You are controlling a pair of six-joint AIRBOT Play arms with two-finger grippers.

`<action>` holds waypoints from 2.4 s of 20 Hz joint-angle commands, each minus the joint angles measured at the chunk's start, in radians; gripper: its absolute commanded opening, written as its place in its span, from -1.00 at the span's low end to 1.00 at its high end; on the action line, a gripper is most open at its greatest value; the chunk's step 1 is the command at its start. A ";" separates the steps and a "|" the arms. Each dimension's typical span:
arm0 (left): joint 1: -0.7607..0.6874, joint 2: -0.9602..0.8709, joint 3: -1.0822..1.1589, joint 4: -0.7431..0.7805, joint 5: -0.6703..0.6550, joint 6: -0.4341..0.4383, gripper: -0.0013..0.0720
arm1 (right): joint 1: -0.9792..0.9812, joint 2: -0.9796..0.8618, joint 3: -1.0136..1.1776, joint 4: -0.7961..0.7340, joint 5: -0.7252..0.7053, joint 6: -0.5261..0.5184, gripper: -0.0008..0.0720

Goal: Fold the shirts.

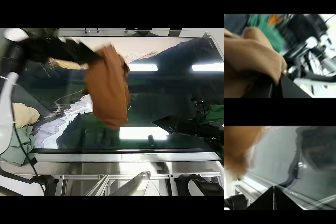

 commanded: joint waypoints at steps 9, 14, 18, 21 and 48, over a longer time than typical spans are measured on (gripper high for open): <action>0.068 -0.117 -0.198 0.264 -0.044 -0.052 0.95 | -0.004 -0.134 0.000 0.080 -0.050 -0.185 0.49; 0.118 -0.117 -0.199 0.438 0.033 -0.115 0.95 | 0.155 -0.422 0.038 0.333 -0.200 -0.381 0.47; 0.048 -0.138 -0.199 0.447 0.161 -0.111 0.95 | 0.285 -0.702 0.199 0.396 -0.201 -0.420 0.22; 0.004 -0.210 -0.198 0.444 0.173 -0.112 0.92 | 0.318 -0.826 0.323 0.412 -0.110 -0.420 -0.09; 0.040 0.328 -0.178 0.333 0.059 -0.060 -0.18 | 0.290 -0.334 0.625 -0.201 -0.074 -0.014 0.42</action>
